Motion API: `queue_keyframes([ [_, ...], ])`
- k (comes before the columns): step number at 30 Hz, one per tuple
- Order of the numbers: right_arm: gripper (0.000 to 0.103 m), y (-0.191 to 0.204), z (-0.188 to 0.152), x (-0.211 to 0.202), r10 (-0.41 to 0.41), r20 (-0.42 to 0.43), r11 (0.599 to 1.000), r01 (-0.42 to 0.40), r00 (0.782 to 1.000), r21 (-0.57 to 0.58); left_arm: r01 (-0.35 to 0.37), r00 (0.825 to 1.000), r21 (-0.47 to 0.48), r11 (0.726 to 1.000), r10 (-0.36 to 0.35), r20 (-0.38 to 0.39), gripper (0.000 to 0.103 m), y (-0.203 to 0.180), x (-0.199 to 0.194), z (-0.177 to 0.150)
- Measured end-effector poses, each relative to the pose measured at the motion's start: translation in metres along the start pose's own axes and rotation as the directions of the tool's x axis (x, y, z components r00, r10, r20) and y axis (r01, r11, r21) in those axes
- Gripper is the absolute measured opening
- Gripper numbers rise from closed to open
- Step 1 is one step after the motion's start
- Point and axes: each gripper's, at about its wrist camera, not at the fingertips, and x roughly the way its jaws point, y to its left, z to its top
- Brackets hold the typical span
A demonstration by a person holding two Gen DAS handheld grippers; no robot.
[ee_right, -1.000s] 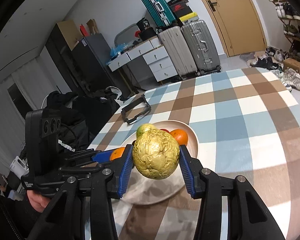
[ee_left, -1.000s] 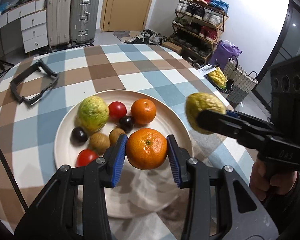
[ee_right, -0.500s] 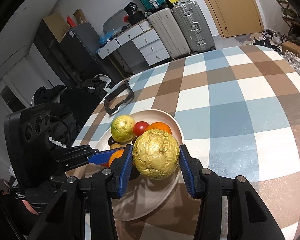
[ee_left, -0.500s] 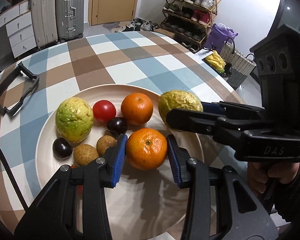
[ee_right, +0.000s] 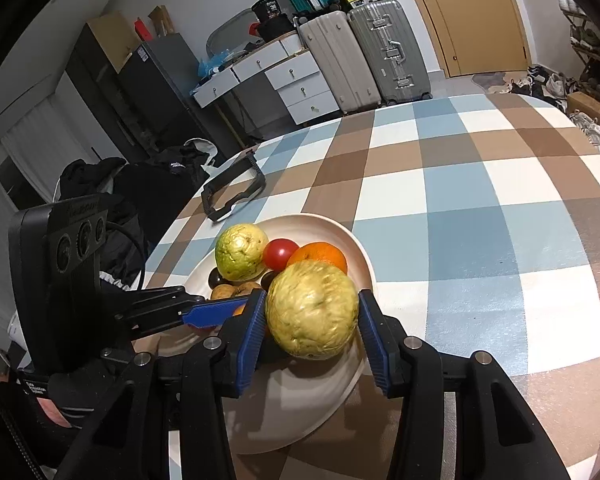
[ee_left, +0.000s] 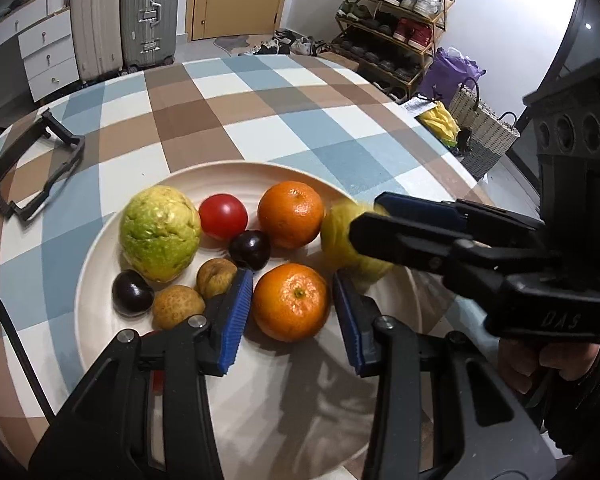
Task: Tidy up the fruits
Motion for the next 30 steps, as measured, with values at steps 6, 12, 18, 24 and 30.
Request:
queue_keyframes([
  [6, 0.053, 0.006, 0.0, -0.029, -0.009, 0.082, 1.0, 0.009, 0.997, -0.007, -0.042, 0.998, -0.004, 0.999, 0.042, 0.054, 0.055, -0.006, -0.031, 0.002],
  [12, 0.067, 0.011, -0.004, -0.065, -0.033, 0.155, 0.999, 0.03, 0.987, 0.019, -0.094, 0.988, -0.017, 0.995, 0.095, 0.123, 0.067, -0.015, -0.069, -0.004],
  [18, 0.085, 0.026, -0.01, -0.105, -0.073, 0.251, 0.997, 0.075, 0.965, -0.001, -0.159, 0.957, -0.064, 0.985, 0.17, 0.236, 0.082, -0.022, -0.115, -0.012],
  [24, 0.097, 0.055, -0.015, -0.14, -0.079, 0.342, 0.992, 0.108, 0.936, -0.067, -0.208, 0.905, -0.129, 0.969, 0.241, 0.351, 0.102, -0.028, -0.164, -0.023],
  [30, 0.102, 0.087, -0.027, -0.168, -0.072, 0.461, 0.979, 0.151, 0.884, -0.137, -0.252, 0.834, -0.158, 0.955, 0.297, 0.465, 0.102, -0.035, -0.206, -0.048],
])
